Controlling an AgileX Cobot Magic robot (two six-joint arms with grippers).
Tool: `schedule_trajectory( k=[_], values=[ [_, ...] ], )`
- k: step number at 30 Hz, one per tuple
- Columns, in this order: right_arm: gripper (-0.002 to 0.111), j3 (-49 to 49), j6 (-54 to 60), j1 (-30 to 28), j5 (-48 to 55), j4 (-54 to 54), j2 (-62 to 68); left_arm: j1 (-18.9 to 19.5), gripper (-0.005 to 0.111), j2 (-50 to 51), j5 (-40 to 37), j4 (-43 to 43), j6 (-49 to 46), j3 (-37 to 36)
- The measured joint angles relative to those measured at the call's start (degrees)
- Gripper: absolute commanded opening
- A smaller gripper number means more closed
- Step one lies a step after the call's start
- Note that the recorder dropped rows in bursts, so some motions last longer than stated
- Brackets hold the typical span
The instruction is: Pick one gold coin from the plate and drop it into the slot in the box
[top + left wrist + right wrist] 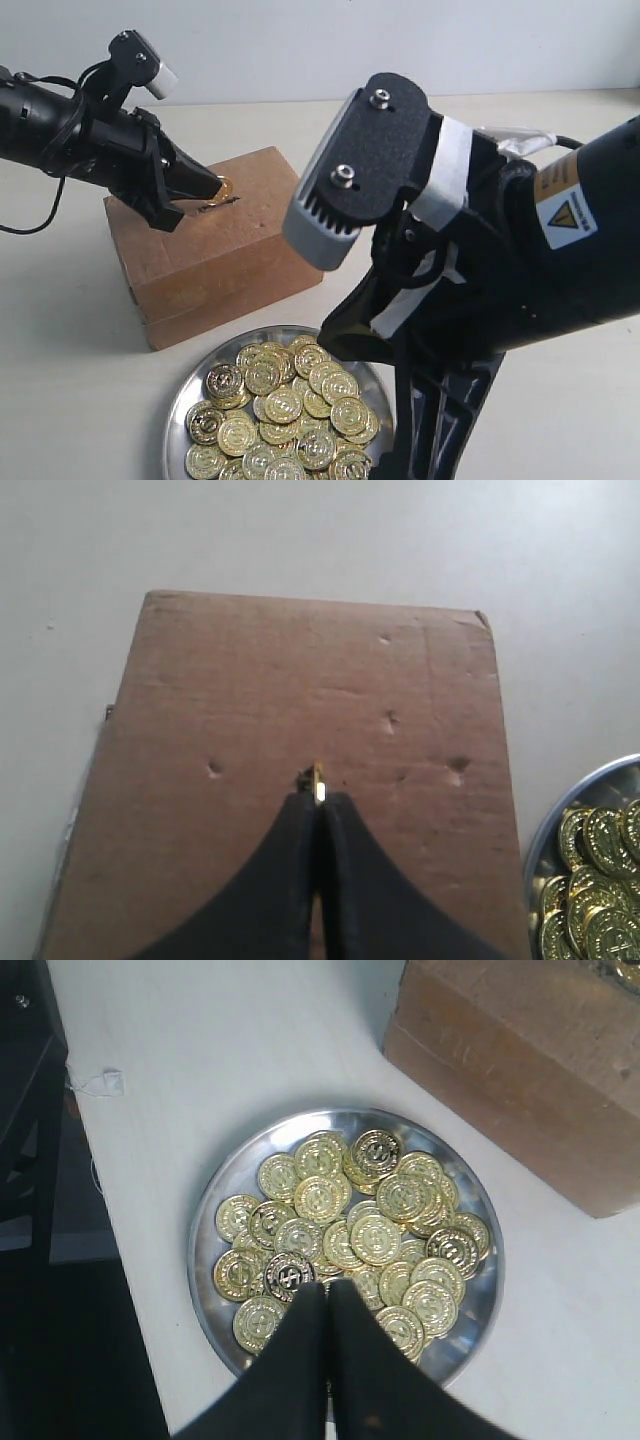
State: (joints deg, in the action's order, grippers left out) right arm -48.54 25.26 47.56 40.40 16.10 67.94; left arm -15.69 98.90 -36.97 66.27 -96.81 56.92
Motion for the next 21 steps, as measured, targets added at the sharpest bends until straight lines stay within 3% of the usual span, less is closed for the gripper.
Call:
schedule_trajectory(
  k=[11, 14, 16, 18, 20, 21],
  values=[
    [0.000, 0.0, 0.0, 0.0, 0.0, 0.0, 0.0, 0.0, 0.003, 2.8, 0.0, -1.1, 1.3, 0.1],
    [0.000, 0.0, 0.0, 0.0, 0.0, 0.0, 0.0, 0.0, 0.019, 2.8, 0.0, -1.1, 1.3, 0.1],
    [0.000, 0.0, 0.0, 0.0, 0.0, 0.0, 0.0, 0.0, 0.050, 2.8, 0.0, -1.1, 1.3, 0.1],
    [0.000, 0.0, 0.0, 0.0, 0.0, 0.0, 0.0, 0.0, 0.071, 2.8, -0.3, -1.1, 1.3, 0.1],
    [0.000, 0.0, 0.0, 0.0, 0.0, 0.0, 0.0, 0.0, 0.089, 2.7, -0.3, -1.1, 1.3, 0.1],
    [0.000, 0.0, 0.0, 0.0, 0.0, 0.0, 0.0, 0.0, 0.090, 2.1, 0.4, -0.7, 1.5, 0.1]
  ],
)
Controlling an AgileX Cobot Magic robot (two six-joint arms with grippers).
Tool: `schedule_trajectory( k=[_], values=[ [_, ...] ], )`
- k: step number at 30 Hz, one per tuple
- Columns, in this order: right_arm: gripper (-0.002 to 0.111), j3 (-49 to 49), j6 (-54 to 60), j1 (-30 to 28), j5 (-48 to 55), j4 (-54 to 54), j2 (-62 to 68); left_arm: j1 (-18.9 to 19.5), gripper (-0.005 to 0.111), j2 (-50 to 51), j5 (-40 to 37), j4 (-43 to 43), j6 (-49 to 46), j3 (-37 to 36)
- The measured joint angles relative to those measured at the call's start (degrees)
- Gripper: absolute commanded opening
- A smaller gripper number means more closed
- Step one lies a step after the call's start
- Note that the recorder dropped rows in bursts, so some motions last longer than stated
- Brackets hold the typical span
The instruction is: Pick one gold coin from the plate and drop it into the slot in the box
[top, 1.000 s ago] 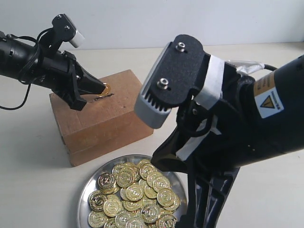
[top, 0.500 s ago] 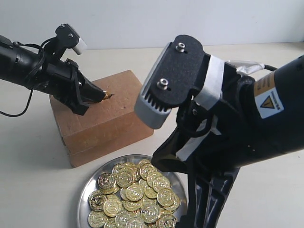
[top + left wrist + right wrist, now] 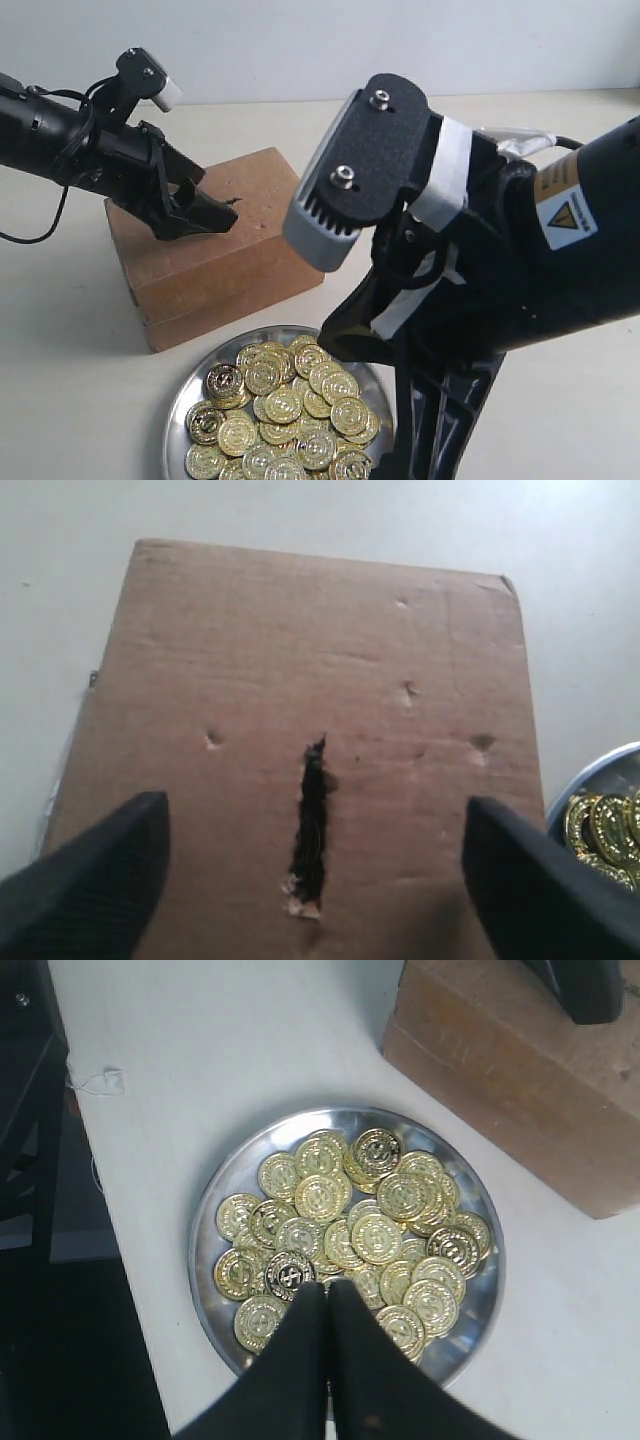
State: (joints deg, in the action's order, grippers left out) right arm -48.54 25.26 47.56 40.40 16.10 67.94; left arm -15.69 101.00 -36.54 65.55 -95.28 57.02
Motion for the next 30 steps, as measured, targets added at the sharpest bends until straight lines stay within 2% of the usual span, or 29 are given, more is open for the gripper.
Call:
schedule_trajectory(
  k=[3, 4, 5, 6, 8, 11, 15, 20, 30],
  values=[
    [0.000, 0.0, 0.0, 0.0, 0.0, 0.0, 0.0, 0.0, 0.085, -1.7, 1.4, 0.0, 1.4, 0.1],
    [0.000, 0.0, 0.0, 0.0, 0.0, 0.0, 0.0, 0.0, 0.072, -2.7, 1.9, 0.0, 1.7, 0.1],
    [0.000, 0.0, 0.0, 0.0, -0.2, 0.0, 0.0, 0.0, 0.052, -5.2, 2.5, 0.1, 2.4, 0.1],
    [0.000, 0.0, 0.0, 0.0, -1.0, 0.0, 0.0, 0.0, 0.039, -8.2, 2.6, 0.0, 3.5, 0.1],
    [0.000, 0.0, 0.0, 0.0, -3.5, 0.0, 0.0, 0.0, 0.000, -13.0, 2.1, -1.0, 4.8, 0.1],
    [0.000, 0.0, -1.0, 0.0, -11.3, -2.2, -0.1, 0.0, 0.000, -22.8, -1.4, -5.2, 6.4, 0.2],
    [0.000, 0.0, -2.4, 0.0, -24.1, -7.3, -0.2, 0.0, 0.000, -33.5, -3.9, -13.4, 17.6, 0.2],
    [0.000, 0.0, -2.4, 0.0, -26.0, -7.2, -0.2, 0.0, 0.000, -38.7, -4.7, -14.6, 19.7, 0.2],
    [0.000, 0.0, -2.5, 0.0, -26.2, -7.1, -0.2, 0.0, 0.000, -39.8, -5.0, -14.6, 20.0, 0.2]
  ],
)
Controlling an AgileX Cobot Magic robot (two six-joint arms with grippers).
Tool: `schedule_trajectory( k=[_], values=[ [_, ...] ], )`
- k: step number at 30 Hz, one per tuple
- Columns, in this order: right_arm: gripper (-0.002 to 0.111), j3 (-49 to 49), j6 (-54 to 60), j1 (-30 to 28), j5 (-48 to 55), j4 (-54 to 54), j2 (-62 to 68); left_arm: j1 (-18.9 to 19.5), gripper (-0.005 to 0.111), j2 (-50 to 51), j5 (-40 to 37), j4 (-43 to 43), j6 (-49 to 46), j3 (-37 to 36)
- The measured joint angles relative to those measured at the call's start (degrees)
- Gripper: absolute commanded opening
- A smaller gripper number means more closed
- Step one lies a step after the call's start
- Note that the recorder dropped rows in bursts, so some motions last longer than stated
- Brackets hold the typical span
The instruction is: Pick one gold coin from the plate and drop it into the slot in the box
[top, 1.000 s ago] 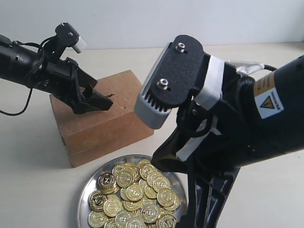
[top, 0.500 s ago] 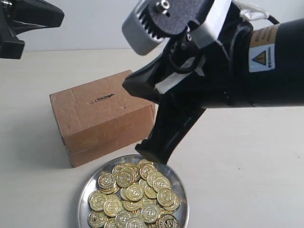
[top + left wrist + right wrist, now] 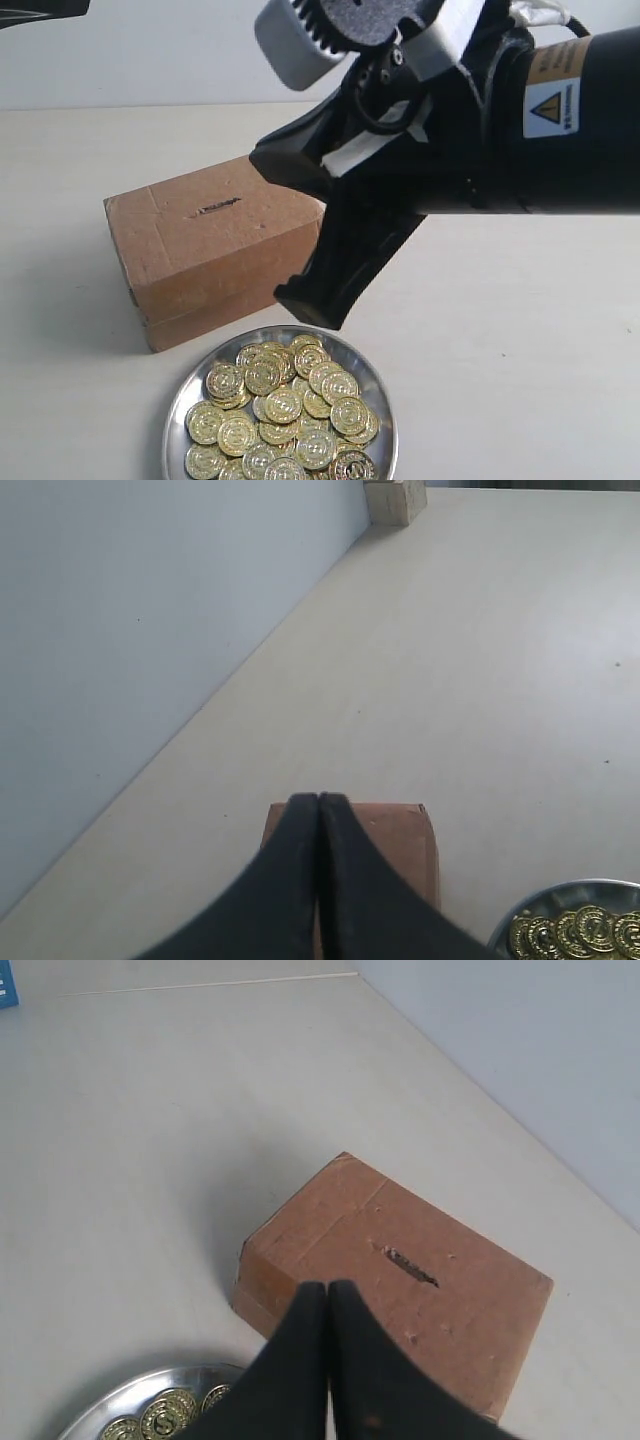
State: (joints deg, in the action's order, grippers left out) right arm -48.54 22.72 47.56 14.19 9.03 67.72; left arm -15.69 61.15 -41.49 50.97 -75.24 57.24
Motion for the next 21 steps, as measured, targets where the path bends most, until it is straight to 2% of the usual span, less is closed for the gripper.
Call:
schedule_trajectory(
  k=[7, 14, 17, 21],
  values=[
    [0.000, 0.0, 0.0, 0.0, 0.0, 0.7, -1.6, 0.0, 0.000, -2.6, 0.0, 0.0, 0.0, 0.0],
    [0.000, 0.0, 0.0, -0.4, 0.0, 2.4, -8.5, 0.0, 0.000, -12.4, -0.1, 0.0, 0.1, 0.0],
    [0.000, 0.0, 0.0, -2.8, 0.0, 2.7, -12.9, 0.0, 0.000, -18.4, -0.1, 0.0, 0.1, 0.0],
    [0.000, 0.0, 0.0, -9.2, -0.1, 2.8, -18.6, 0.1, 0.000, -25.7, -0.1, 0.0, 0.1, 0.0]
  ],
)
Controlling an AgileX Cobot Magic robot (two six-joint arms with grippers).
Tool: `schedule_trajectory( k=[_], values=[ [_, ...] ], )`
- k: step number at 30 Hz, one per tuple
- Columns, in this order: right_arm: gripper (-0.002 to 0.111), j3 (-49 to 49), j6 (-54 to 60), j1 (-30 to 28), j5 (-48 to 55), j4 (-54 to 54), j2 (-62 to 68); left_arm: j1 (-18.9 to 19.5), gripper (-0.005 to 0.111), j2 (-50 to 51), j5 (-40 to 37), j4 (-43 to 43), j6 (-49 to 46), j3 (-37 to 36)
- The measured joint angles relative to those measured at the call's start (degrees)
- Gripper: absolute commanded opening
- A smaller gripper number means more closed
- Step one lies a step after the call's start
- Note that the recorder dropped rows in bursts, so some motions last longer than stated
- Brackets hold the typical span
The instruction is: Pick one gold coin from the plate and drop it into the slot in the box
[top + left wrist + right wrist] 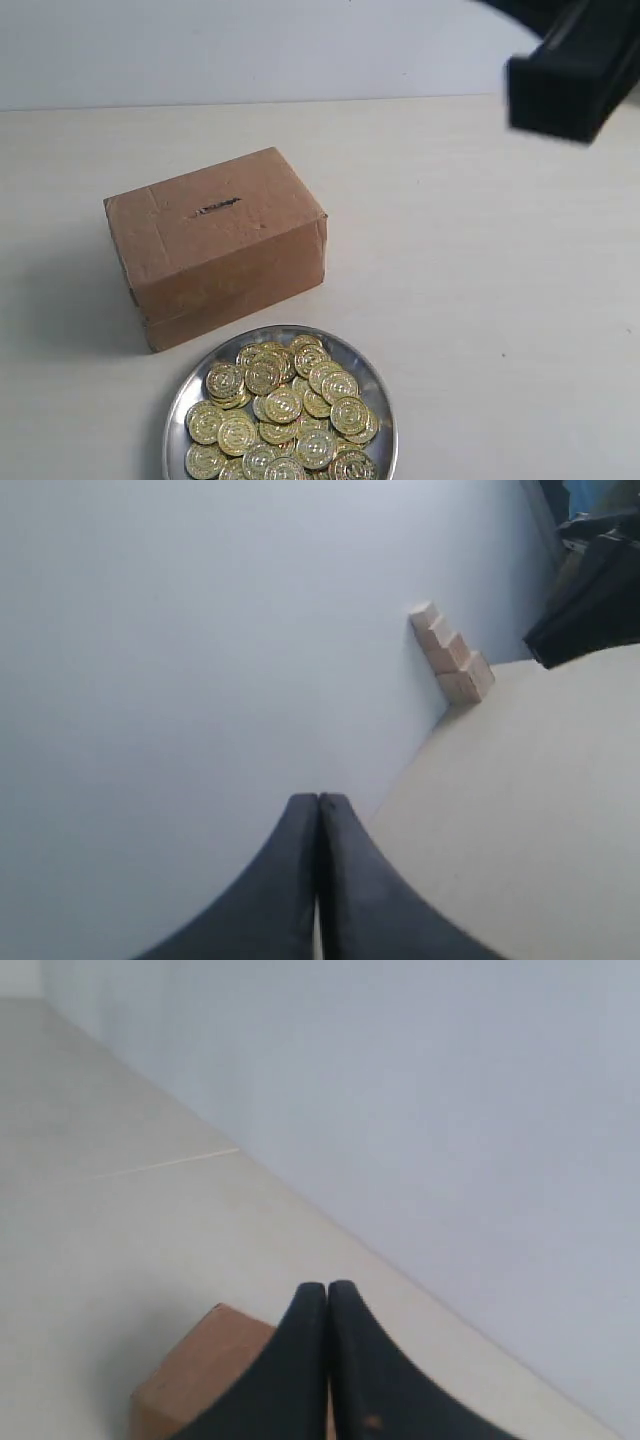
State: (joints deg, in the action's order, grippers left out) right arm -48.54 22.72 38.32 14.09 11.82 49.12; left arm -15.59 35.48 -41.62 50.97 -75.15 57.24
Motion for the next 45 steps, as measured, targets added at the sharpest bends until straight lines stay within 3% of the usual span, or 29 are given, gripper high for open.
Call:
schedule_trajectory(
  k=[3, 8, 12, 22, 32, 37, 45],
  values=[
    [0.000, 0.0, 0.0, -6.1, 0.0, 0.0, -3.5, 2.3, 0.000, -4.0, 0.0, 0.6, 0.0, 0.0],
    [0.000, 0.0, 0.0, -16.8, 0.0, 0.0, -9.0, 12.4, 0.000, -9.1, -0.1, 0.8, 0.0, 0.0],
    [0.000, 0.0, 0.0, -25.4, 0.0, 0.0, -15.1, 17.4, 0.000, -11.8, -0.1, 0.8, 0.0, 0.0],
    [0.000, 0.0, -0.2, -41.1, -0.1, 0.2, -35.2, 19.5, 0.000, -18.0, -0.2, 0.9, 0.0, 0.1],
    [0.000, 0.0, -0.2, -43.9, -0.2, 0.2, -42.6, 20.5, 0.000, -26.5, -0.2, 1.3, 0.0, -1.7],
    [0.000, 0.0, -0.2, -43.9, -0.2, 0.3, -43.1, 22.3, 0.000, -32.7, -0.3, 1.3, 0.0, -7.1],
    [0.000, 0.0, -0.2, -43.9, -0.2, 0.3, -48.1, 20.8, 0.000, -35.4, -0.4, 1.6, 0.0, -15.2]
  ],
)
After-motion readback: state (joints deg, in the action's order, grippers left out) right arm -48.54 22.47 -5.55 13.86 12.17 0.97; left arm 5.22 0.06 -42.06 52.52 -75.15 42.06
